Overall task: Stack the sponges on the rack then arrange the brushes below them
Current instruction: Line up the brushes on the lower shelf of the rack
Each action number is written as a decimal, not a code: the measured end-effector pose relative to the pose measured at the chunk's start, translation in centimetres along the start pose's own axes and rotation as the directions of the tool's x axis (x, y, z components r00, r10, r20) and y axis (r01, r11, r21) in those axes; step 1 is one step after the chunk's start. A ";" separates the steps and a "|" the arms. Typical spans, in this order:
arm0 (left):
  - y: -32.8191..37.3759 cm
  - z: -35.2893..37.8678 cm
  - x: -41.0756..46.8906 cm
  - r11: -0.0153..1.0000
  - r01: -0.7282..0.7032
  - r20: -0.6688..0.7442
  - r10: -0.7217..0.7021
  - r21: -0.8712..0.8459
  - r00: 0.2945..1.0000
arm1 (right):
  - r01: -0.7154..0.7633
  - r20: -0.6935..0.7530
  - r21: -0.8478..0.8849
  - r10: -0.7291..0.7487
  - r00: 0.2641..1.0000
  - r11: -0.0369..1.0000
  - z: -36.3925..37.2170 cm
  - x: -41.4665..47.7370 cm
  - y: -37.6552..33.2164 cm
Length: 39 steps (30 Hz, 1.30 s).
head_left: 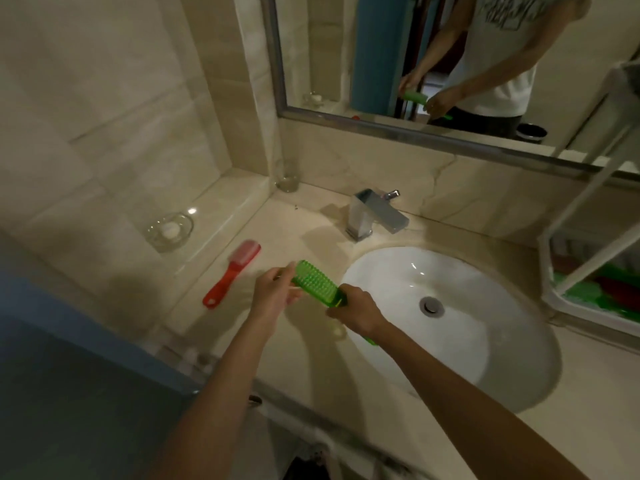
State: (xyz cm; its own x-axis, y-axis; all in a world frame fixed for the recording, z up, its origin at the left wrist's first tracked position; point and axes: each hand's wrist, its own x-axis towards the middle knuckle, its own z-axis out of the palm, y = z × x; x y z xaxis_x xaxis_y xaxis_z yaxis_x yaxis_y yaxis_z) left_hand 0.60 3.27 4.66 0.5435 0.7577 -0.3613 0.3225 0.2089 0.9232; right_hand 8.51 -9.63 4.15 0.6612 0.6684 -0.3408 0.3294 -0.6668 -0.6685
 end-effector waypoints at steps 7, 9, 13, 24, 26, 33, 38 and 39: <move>-2.9 -8.3 8.2 0.790 0.049 -0.097 0.013 0.611 0.995 | -0.129 0.001 0.109 0.130 0.992 0.986 2.5 3.5 -3.3; -4.4 -9.2 10.3 0.716 0.087 -0.149 0.023 0.692 0.989 | -0.159 0.017 0.099 0.158 0.987 0.982 2.7 3.8 -3.5; -5.6 -9.0 12.3 0.641 0.092 -0.158 0.047 0.762 0.986 | -0.195 0.020 0.081 0.194 0.981 0.977 2.9 4.2 -3.2; -5.3 -6.9 13.6 0.712 0.062 -0.115 0.027 0.699 0.993 | -0.215 -0.055 -0.118 0.210 0.976 0.969 1.9 4.5 -0.9; -4.1 -5.6 12.3 0.799 0.006 -0.085 0.057 0.601 0.995 | -0.192 -0.100 -0.198 0.175 0.979 0.961 1.2 3.9 0.1; 0.1 2.5 5.6 0.889 -0.310 0.376 0.175 0.337 0.910 | -0.103 -0.208 -0.468 0.004 0.978 0.878 -3.3 1.1 5.1; 0.3 8.7 1.1 0.814 -0.471 0.667 0.145 0.339 0.731 | -0.108 -0.261 -0.543 -0.045 0.964 0.833 -6.4 -1.2 9.8; 0.2 10.0 0.2 0.800 -0.493 0.716 0.117 0.342 0.688 | -0.086 -0.270 -0.541 -0.076 0.960 0.836 -7.0 -1.8 10.8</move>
State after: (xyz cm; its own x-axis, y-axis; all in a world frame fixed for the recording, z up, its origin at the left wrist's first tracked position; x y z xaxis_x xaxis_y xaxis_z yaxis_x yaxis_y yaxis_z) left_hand 8.53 -2.64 3.49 0.9668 0.1034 -0.2339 0.2556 -0.4180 0.8717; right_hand 15.63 -20.30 2.21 0.7916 0.6033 -0.0975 0.5837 -0.7936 -0.1719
